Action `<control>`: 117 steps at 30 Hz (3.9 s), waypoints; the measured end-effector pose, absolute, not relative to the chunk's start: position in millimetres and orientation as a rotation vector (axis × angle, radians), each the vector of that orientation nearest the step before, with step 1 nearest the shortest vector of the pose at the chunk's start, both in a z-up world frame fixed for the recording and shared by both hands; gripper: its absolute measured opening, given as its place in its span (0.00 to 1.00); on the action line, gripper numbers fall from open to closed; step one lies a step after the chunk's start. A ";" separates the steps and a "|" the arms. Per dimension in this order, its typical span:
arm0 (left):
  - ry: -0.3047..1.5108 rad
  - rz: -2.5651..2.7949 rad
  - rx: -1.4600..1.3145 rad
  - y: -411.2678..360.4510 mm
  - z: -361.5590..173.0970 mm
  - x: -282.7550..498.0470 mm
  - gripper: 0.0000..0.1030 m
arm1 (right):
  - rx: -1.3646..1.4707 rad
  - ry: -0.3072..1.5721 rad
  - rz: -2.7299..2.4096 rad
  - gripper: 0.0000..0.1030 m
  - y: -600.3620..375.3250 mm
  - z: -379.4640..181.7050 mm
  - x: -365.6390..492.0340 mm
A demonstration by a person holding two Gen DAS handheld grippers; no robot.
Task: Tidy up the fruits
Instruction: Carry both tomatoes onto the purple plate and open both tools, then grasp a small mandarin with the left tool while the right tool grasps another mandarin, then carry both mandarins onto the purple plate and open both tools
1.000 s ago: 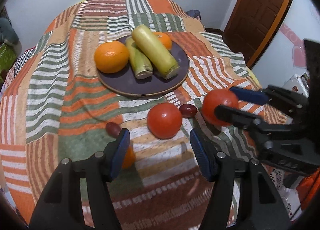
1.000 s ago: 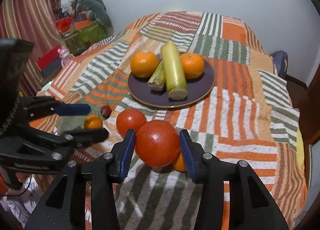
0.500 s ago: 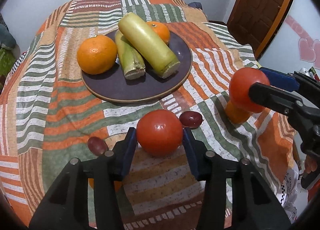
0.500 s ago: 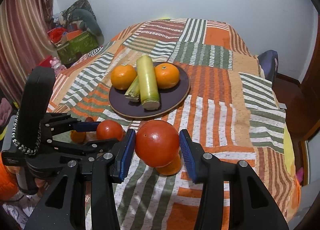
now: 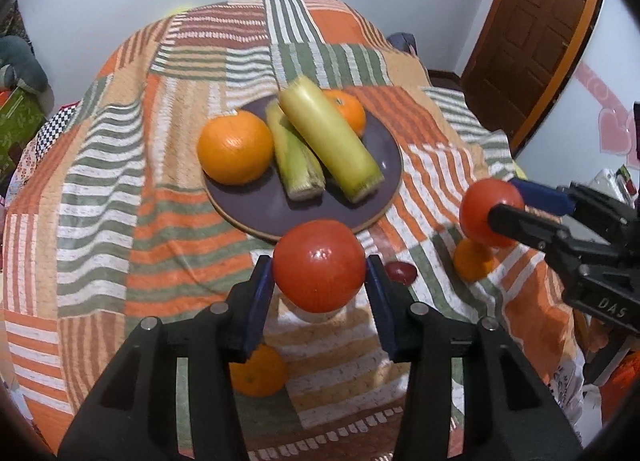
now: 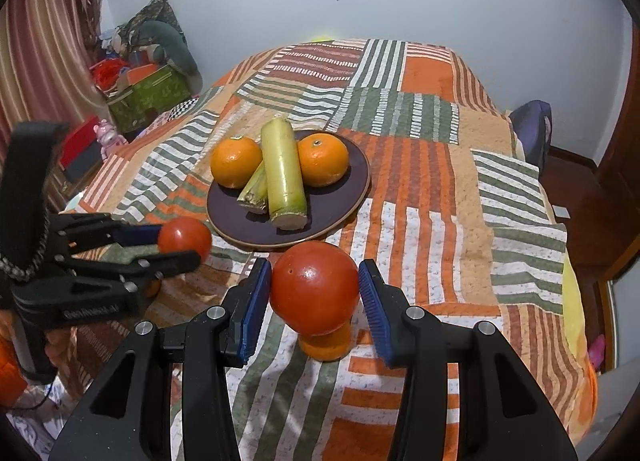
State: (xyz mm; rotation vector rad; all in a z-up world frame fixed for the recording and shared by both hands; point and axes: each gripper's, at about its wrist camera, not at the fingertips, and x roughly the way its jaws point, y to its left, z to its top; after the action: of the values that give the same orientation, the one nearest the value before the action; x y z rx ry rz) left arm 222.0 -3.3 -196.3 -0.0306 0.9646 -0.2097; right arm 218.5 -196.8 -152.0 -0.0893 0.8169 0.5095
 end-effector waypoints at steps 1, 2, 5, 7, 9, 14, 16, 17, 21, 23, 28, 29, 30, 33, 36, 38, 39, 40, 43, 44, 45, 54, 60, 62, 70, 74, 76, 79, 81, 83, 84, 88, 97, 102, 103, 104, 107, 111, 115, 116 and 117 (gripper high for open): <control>0.959 -0.206 -0.036 -0.8 -194.1 223.7 0.45 | -0.091 0.815 0.510 0.41 -196.4 -151.3 219.6; 0.954 -0.201 -0.041 2.2 -191.9 225.8 0.45 | -0.093 0.811 0.510 0.41 -195.4 -149.8 221.4; 0.944 -0.188 -0.053 9.7 -188.2 231.9 0.45 | -0.098 0.801 0.511 0.41 -193.9 -146.6 226.9; 0.942 -0.180 -0.058 13.6 -187.6 236.6 0.45 | -0.101 0.793 0.510 0.41 -191.9 -144.1 232.8; 0.940 -0.171 -0.062 18.7 -187.4 242.6 0.45 | -0.101 0.791 0.509 0.41 -190.4 -144.0 237.6; 0.943 -0.153 -0.069 28.4 -190.9 257.1 0.45 | -0.100 0.791 0.508 0.41 -186.3 -146.7 254.0; 0.946 -0.149 -0.070 30.8 -193.4 262.1 0.45 | -0.102 0.792 0.509 0.41 -183.4 -148.0 259.2; 0.949 -0.147 -0.073 32.4 -195.0 265.5 0.45 | -0.102 0.794 0.510 0.41 -181.6 -149.6 263.3; 0.958 -0.147 -0.078 35.3 -200.4 274.6 0.45 | -0.103 0.798 0.515 0.41 -177.0 -154.5 274.9; 0.963 -0.149 -0.078 35.1 -203.4 279.5 0.45 | -0.103 0.803 0.516 0.41 -174.0 -156.8 280.5; 0.976 -0.160 -0.078 31.3 -209.8 286.4 0.45 | -0.112 0.811 0.524 0.41 -168.3 -164.2 290.2; 0.978 -0.160 -0.075 30.5 -210.8 287.5 0.45 | -0.115 0.814 0.524 0.41 -166.8 -166.1 292.6; 0.979 -0.160 -0.072 29.8 -212.0 288.5 0.45 | -0.116 0.817 0.523 0.41 -166.1 -167.7 294.7; 0.988 -0.159 -0.070 30.3 -216.1 291.5 0.45 | -0.113 0.825 0.521 0.41 -164.4 -173.0 299.8; 0.991 -0.161 -0.070 29.9 -218.6 293.5 0.45 | -0.120 0.827 0.519 0.41 -161.4 -178.5 302.8; 0.994 -0.161 -0.059 28.6 -220.2 294.1 0.45 | -0.122 0.824 0.523 0.41 -160.2 -179.2 303.6; 0.999 -0.162 -0.055 27.9 -221.6 294.5 0.45 | -0.124 0.824 0.524 0.41 -159.0 -179.3 304.4; 1.004 -0.163 -0.055 27.3 -223.0 295.2 0.45 | -0.127 0.825 0.526 0.42 -157.8 -179.4 304.1; 1.006 -0.158 -0.061 26.7 -225.6 296.2 0.45 | -0.132 0.822 0.523 0.43 -156.9 -178.8 303.8; 1.006 -0.155 -0.061 26.3 -225.3 296.4 0.45 | -0.133 0.822 0.522 0.43 -157.5 -179.3 303.9; 1.006 -0.154 -0.062 26.1 -224.9 296.8 0.45 | -0.134 0.821 0.522 0.44 -158.0 -179.5 303.6; 0.976 -0.150 -0.072 30.4 -208.1 286.9 0.47 | -0.125 0.836 0.513 0.56 -167.8 -174.4 298.0; 0.939 -0.137 -0.076 36.6 -186.8 272.3 0.47 | -0.114 0.829 0.514 0.56 -173.7 -161.6 283.5; 0.928 -0.131 -0.076 38.6 -179.9 265.8 0.47 | -0.114 0.822 0.511 0.56 -176.3 -156.7 276.0; 0.911 -0.128 -0.061 40.7 -161.8 229.0 0.47 | -0.124 0.811 0.506 0.57 -181.0 -142.5 248.8; 0.926 -0.135 -0.049 39.1 -164.2 209.2 0.47 | -0.135 0.808 0.505 0.57 -181.2 -138.4 234.6; 0.936 -0.140 -0.044 37.2 -166.8 202.3 0.47 | -0.137 0.813 0.502 0.57 -181.9 -138.8 226.7; 0.948 -0.146 -0.034 36.2 -172.6 191.3 0.47 | -0.132 0.828 0.503 0.57 -182.2 -142.3 218.1; 0.961 -0.149 -0.034 36.6 -179.2 184.7 0.47 | -0.132 0.842 0.502 0.57 -181.3 -147.1 212.4; 0.984 -0.145 -0.035 36.8 -188.5 181.3 0.47 | -0.134 0.859 0.501 0.57 -180.4 -152.8 209.2; 0.994 -0.142 -0.035 36.8 -192.2 180.5 0.47 | -0.131 0.865 0.501 0.57 -180.4 -155.2 207.3; 1.033 -0.133 -0.045 39.7 -208.9 175.2 0.47 | -0.106 0.900 0.504 0.57 -181.5 -167.1 202.7; 1.048 -0.129 -0.073 42.4 -223.3 178.7 0.47 | -0.087 0.967 0.503 0.54 -183.5 -189.2 206.2; 1.045 -0.133 -0.047 36.2 -228.0 181.3 0.47 | -0.092 1.003 0.520 0.42 -181.0 -198.7 210.0; 1.048 -0.133 -0.047 35.9 -229.4 182.2 0.46 | -0.095 1.011 0.523 0.38 -180.1 -201.4 210.2; 1.052 -0.132 -0.047 35.7 -231.5 182.8 0.45 | -0.096 1.018 0.527 0.36 -179.6 -202.9 210.8; 1.066 -0.156 -0.076 36.8 -235.3 184.4 0.36 | -0.091 1.008 0.528 0.34 -180.8 -203.7 210.7; 1.062 -0.159 -0.074 35.8 -234.4 183.9 0.34 | -0.089 1.001 0.531 0.34 -181.5 -202.0 211.8; 1.055 -0.153 -0.077 37.4 -231.4 182.2 0.34 | -0.088 0.986 0.536 0.34 -182.2 -196.9 212.1; 1.051 -0.151 -0.082 38.5 -229.7 182.1 0.34 | -0.089 0.981 0.535 0.34 -181.5 -195.4 212.1; 1.046 -0.150 -0.088 40.1 -227.7 182.1 0.34 | -0.089 0.975 0.536 0.34 -181.2 -193.5 212.8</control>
State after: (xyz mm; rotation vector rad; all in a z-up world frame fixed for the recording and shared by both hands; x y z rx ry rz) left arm 182.1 40.1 -227.7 -0.0880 1.0458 -0.1500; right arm 212.8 -181.2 -193.5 -0.0887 0.9750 0.5356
